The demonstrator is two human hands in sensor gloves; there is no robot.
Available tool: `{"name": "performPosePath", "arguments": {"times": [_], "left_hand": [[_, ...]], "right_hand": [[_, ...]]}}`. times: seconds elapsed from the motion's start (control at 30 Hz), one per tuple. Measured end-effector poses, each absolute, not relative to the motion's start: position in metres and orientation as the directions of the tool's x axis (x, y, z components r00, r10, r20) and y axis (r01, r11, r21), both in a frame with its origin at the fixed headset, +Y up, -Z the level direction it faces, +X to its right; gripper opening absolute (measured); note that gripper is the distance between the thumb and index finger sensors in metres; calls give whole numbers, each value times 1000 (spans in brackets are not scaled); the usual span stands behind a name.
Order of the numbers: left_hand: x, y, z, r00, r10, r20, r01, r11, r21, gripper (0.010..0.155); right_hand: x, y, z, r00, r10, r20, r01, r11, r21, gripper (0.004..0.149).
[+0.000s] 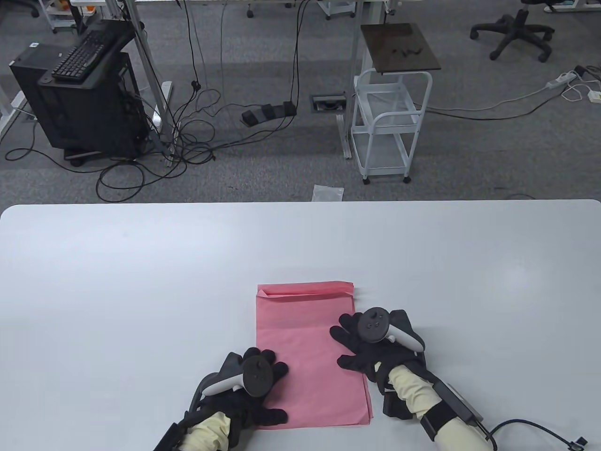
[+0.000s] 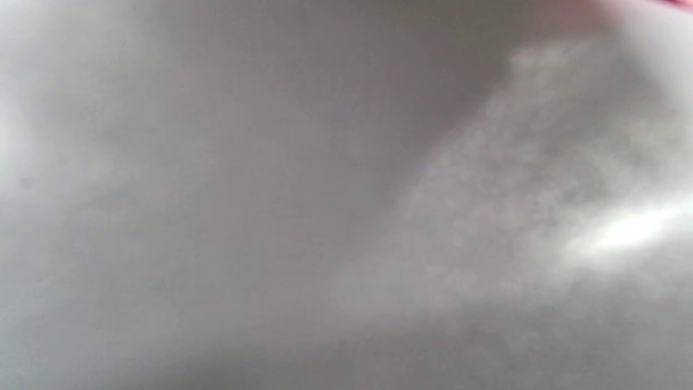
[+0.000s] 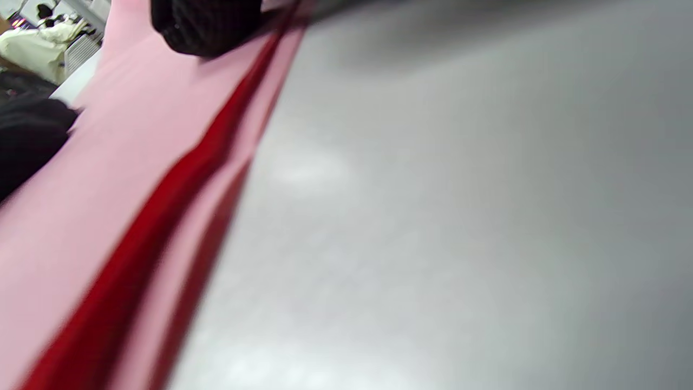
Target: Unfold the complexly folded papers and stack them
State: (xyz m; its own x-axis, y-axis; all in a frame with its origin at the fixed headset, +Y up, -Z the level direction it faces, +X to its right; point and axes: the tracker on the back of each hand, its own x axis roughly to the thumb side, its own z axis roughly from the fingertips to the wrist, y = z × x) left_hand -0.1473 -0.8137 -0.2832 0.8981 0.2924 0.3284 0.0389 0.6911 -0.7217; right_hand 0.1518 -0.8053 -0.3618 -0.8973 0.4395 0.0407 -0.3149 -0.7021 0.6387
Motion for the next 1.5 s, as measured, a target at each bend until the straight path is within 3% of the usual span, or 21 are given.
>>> {"name": "performPosePath", "arguments": {"times": [0.13,0.23,0.37,0.47,0.53,0.8,1.0,1.27,1.37,1.43,1.5], "left_hand": [[-147,-814,-283,899,291,328,40,691,-722,94],[-147,-814,-283,899,292,327,38,691,-722,94],[-147,-814,-283,899,293,327,38,691,-722,94],[-147,-814,-283,899,292,327,38,691,-722,94],[-147,-814,-283,899,293,326,37,691,-722,94],[-147,-814,-283,897,295,329,37,692,-721,94],[-147,-814,-283,897,294,330,37,693,-720,94],[-147,-814,-283,899,294,324,33,694,-719,94],[-147,-814,-283,899,295,323,32,693,-720,94],[-147,-814,-283,898,297,324,31,692,-721,94],[-147,-814,-283,898,297,325,32,692,-721,94]], "right_hand": [[144,-798,-359,-913,401,74,-269,-729,629,62],[120,-786,-343,-901,320,294,-121,-835,537,66],[84,-789,-323,-827,354,437,-10,-786,618,71],[71,-796,-336,-838,289,464,85,-770,633,72],[72,-798,-352,-856,334,395,29,-732,681,68],[97,-803,-430,-918,385,98,-224,-705,673,60],[118,-805,-458,-902,425,-76,-374,-680,631,56],[115,-794,-456,-900,430,-76,-389,-709,588,57],[114,-779,-441,-890,454,39,-369,-768,523,65],[115,-764,-415,-868,473,152,-379,-828,413,66],[117,-760,-383,-858,454,238,-326,-842,431,68]]}}
